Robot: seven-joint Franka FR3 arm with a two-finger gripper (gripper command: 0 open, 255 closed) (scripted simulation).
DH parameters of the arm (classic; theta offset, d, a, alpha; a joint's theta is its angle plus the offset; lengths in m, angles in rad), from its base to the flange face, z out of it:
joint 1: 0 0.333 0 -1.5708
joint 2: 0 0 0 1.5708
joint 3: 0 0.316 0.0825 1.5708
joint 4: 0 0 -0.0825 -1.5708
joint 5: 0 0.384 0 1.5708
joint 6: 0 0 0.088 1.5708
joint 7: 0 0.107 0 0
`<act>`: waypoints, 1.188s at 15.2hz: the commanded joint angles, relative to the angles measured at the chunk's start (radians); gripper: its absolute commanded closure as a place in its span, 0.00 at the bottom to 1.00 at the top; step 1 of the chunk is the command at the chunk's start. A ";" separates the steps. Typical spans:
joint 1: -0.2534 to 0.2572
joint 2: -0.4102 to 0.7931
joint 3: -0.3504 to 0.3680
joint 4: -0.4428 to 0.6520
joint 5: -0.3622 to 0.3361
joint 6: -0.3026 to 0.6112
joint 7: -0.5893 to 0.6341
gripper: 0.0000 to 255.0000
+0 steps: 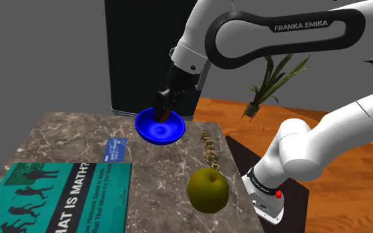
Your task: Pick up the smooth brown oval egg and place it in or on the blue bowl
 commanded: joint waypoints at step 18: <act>-0.016 -0.050 -0.034 0.077 -0.027 -0.132 0.008 0.00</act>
